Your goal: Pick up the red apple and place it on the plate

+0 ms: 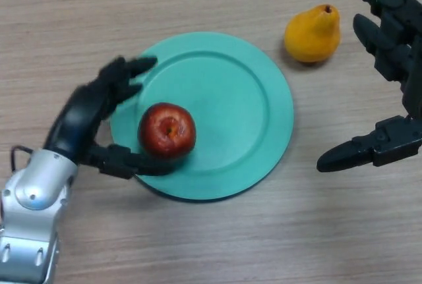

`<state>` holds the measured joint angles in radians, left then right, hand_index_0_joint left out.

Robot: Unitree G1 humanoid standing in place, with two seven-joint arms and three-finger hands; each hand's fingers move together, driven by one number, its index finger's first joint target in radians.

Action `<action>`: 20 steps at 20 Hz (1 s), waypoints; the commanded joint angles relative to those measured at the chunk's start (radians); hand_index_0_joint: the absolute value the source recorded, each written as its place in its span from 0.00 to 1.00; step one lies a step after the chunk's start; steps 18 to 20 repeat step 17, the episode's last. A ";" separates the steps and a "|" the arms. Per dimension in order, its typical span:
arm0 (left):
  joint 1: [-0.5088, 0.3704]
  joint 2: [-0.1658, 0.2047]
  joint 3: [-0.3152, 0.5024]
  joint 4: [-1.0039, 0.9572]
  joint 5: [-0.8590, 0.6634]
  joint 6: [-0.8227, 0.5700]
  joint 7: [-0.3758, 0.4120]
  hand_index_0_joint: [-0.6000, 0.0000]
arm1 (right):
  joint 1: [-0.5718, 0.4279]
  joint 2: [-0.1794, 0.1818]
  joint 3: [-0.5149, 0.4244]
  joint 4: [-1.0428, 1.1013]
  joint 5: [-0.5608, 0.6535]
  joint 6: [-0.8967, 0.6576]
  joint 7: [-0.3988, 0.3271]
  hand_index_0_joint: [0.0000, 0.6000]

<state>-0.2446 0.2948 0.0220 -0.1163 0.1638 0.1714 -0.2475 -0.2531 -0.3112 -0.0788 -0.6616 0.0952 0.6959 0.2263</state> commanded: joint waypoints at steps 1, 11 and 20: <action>-0.034 0.036 0.114 -0.132 0.024 -0.026 0.071 1.00 | -0.040 -0.024 -0.064 -0.030 0.041 -0.131 -0.036 0.00; 0.050 0.144 0.417 -0.575 -0.702 0.314 0.107 1.00 | -0.025 -0.043 -0.079 -0.001 0.024 -0.207 -0.004 0.00; 0.055 0.145 0.347 -0.532 -0.662 0.243 0.126 1.00 | -0.005 -0.037 -0.083 -0.025 0.009 -0.206 0.026 0.00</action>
